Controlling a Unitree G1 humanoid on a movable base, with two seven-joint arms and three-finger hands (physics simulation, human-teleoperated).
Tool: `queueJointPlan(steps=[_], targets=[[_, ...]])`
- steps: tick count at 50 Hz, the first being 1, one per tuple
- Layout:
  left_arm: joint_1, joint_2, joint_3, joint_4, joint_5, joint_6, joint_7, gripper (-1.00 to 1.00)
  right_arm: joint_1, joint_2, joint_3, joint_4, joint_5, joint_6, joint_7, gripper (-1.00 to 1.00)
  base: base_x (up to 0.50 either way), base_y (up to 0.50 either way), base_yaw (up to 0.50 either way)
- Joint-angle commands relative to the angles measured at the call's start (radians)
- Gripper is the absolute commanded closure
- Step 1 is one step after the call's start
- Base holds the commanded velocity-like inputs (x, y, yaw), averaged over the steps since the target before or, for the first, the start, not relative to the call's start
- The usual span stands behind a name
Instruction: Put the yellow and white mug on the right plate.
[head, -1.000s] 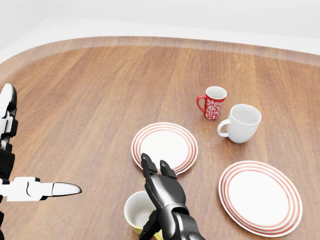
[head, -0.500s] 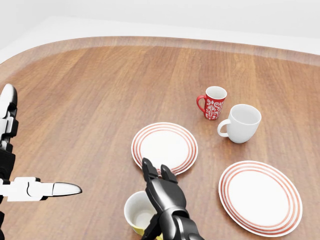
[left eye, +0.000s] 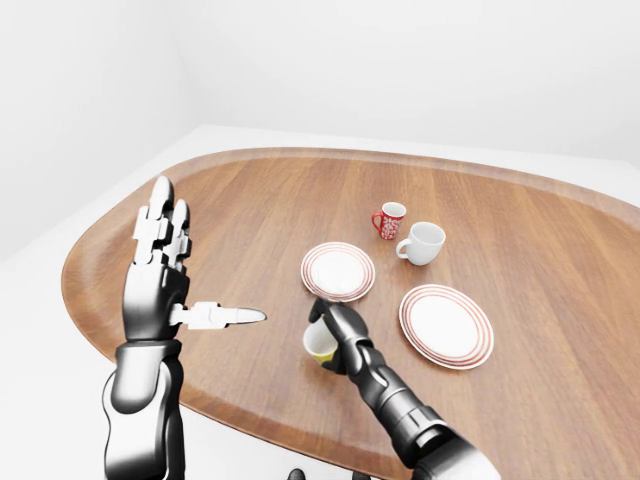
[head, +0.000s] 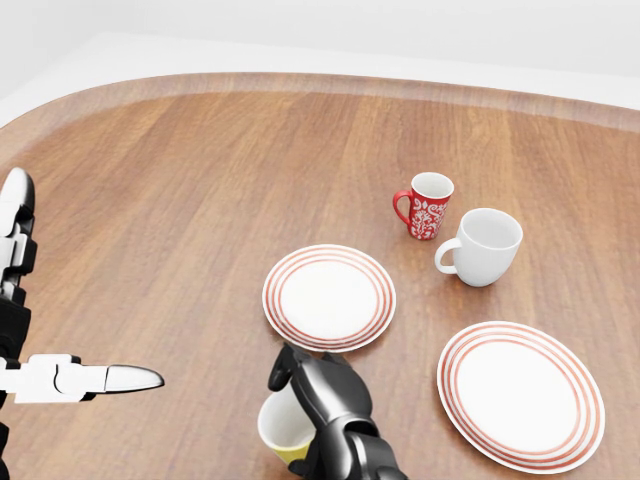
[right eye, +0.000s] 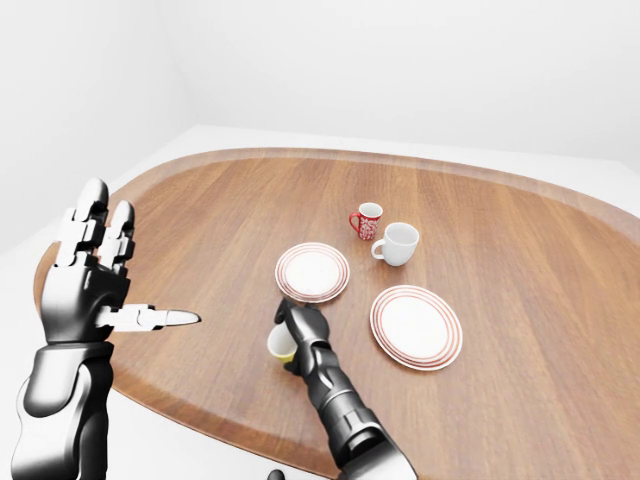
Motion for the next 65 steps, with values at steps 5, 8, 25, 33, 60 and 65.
queueJointPlan(steps=[5, 8, 25, 33, 60, 65], targets=[[0.000, 0.000, 0.000, -0.002, 0.001, 0.000, 0.001, -1.00, -0.002, -0.016, -0.012, -0.039, 0.028, 0.009, 0.002, 1.00, 0.00, 0.00, 0.00], [0.000, 0.000, 0.000, -0.001, 0.001, 0.000, 0.000, -1.00, 0.002, -0.027, -0.016, -0.086, 0.030, 0.026, 0.025, 1.00, 0.00, 0.00, 0.00], [0.001, -0.001, -0.005, 0.008, 0.006, 0.000, 0.001, -1.00, -0.017, -0.129, -0.087, -0.375, 0.073, 0.082, 0.144, 1.00, 0.00, 0.00, 0.00], [0.002, -0.002, -0.008, 0.018, 0.010, 0.000, 0.000, -1.00, -0.040, -0.179, -0.125, -0.404, 0.105, 0.082, 0.154, 1.00, 0.00, 0.00, 0.00], [0.004, -0.003, -0.013, 0.027, 0.017, 0.000, 0.000, -1.00, -0.166, -0.347, -0.217, -0.086, 0.207, -0.035, 0.021, 1.00, 0.00, 0.00, 0.00], [0.003, -0.002, -0.008, 0.022, 0.014, 0.000, -0.001, -1.00, -0.186, -0.371, -0.225, -0.029, 0.227, -0.058, 0.000, 1.00, 0.00, 0.00, 0.00]])
